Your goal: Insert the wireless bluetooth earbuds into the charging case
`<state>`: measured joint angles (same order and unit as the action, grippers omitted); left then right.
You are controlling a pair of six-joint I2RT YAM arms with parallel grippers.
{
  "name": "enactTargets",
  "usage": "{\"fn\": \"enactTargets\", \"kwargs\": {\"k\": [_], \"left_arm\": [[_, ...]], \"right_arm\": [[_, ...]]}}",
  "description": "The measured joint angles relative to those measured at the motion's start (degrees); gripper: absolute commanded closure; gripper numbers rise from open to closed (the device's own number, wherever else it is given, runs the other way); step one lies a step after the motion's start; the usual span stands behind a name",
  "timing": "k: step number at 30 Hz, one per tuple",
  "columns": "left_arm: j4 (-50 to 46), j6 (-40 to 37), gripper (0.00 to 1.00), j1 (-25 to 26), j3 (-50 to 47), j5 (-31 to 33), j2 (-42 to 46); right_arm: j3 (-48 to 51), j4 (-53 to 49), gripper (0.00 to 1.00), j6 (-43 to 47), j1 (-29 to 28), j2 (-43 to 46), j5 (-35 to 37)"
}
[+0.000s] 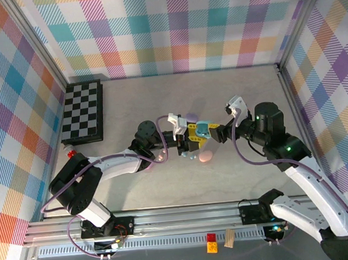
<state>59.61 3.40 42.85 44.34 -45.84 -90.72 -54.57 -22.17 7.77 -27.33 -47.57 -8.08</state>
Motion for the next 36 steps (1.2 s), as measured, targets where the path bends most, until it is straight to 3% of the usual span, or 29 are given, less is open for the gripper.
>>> {"fn": "enactTargets", "kwargs": {"k": [13,28,36], "left_arm": [[7.69,5.4,0.64,-4.48,-2.86,-0.02,0.0],[8.02,6.19,0.64,-4.74,-3.61,-0.22,0.83],[7.54,5.99,0.64,-4.76,-4.11,0.02,2.32]], "right_arm": [[0.0,1.9,0.11,-2.49,0.0,4.2,-4.87],[-4.13,4.9,0.14,-7.91,-0.02,-9.68,-3.21],[-5.27,5.4,0.13,-11.32,-0.11,-10.8,-1.88]]}}
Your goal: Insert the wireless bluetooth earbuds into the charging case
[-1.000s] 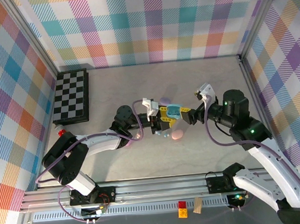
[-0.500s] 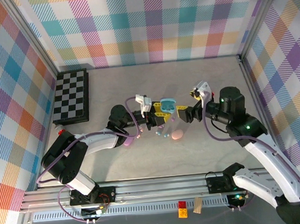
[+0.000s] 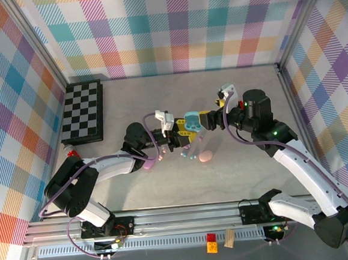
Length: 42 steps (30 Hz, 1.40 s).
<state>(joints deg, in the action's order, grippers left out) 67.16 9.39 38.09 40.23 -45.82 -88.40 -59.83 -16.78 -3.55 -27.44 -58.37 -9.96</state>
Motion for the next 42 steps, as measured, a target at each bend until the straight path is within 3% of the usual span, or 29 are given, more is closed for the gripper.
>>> {"fn": "enactTargets", "kwargs": {"k": [9,11,19,26,32,38,42], "left_arm": [[0.09,-0.2,0.64,-0.42,-1.11,0.0,0.42],[0.09,-0.17,0.64,-0.83,-1.6,0.0,0.52],[1.01,0.52,0.64,-5.86,-4.66,-0.04,2.91],[0.94,1.16,0.64,-11.72,-7.15,-0.24,5.53],[0.13,1.11,0.63,-16.06,-8.72,-0.26,10.14],[-3.39,-0.42,0.63,-19.1,-9.22,-0.63,14.51],[-5.16,-0.85,0.63,-21.07,-9.33,-0.68,15.8]], "right_arm": [[2.08,2.64,0.09,-3.5,0.07,7.37,-3.02],[3.34,3.5,0.05,-5.4,0.2,9.29,-2.93],[10.56,3.06,0.01,-15.85,1.29,10.03,-1.44],[14.23,0.85,0.06,-26.1,1.03,2.84,-4.2],[15.98,-0.11,0.08,-32.15,-3.39,-6.69,-6.45],[15.91,0.52,0.1,-33.42,-8.35,-14.91,-6.84],[10.62,-2.45,0.1,-30.18,-10.47,-22.8,-6.16]]}}
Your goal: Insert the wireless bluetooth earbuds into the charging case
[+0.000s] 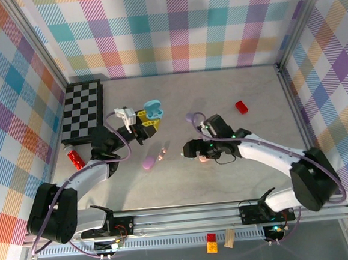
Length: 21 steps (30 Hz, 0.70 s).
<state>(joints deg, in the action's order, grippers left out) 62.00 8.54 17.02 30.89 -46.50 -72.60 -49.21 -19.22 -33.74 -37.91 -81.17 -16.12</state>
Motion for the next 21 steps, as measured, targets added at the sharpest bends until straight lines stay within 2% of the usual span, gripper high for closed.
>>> {"fn": "enactTargets", "kwargs": {"k": [13,21], "left_arm": [[-4.79,-0.85,0.63,-2.16,-0.46,-0.17,4.17],[-9.07,-2.97,0.63,-2.23,-0.46,-0.17,6.23]], "right_arm": [[-20.06,-12.55,0.12,13.75,-0.48,-22.29,2.62],[-23.34,-18.97,0.12,17.16,-0.48,-26.75,1.66]]}}
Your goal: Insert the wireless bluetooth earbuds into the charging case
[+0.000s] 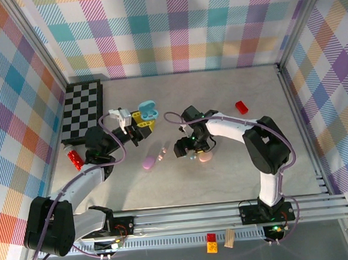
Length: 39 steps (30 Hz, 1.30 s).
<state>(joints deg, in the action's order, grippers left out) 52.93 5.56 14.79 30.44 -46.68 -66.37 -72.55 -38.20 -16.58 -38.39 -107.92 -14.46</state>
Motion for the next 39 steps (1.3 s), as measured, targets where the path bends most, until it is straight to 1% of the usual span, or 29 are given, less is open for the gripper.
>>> {"fn": "enactTargets", "kwargs": {"k": [7,20,26,33,39], "left_arm": [[-2.05,-1.14,0.63,0.0,0.0,-0.02,0.24],[-2.01,-1.57,0.63,0.0,0.0,-0.04,0.22],[-2.03,-1.84,0.63,0.0,0.0,-0.31,0.22],[-2.1,-1.97,0.63,0.0,0.0,-0.46,0.22],[-3.85,-1.97,0.63,0.0,0.0,-0.46,0.74]], "right_arm": [[0.0,-3.39,0.13,1.66,0.0,-0.11,-2.73],[0.0,-3.28,0.14,2.51,-0.35,0.04,-9.79],[0.02,-3.15,0.14,2.78,-0.44,1.66,-9.68],[0.0,-1.11,0.21,7.8,-0.2,1.84,-9.07],[-1.62,-0.61,0.22,13.46,0.76,-1.07,-10.08]]}}
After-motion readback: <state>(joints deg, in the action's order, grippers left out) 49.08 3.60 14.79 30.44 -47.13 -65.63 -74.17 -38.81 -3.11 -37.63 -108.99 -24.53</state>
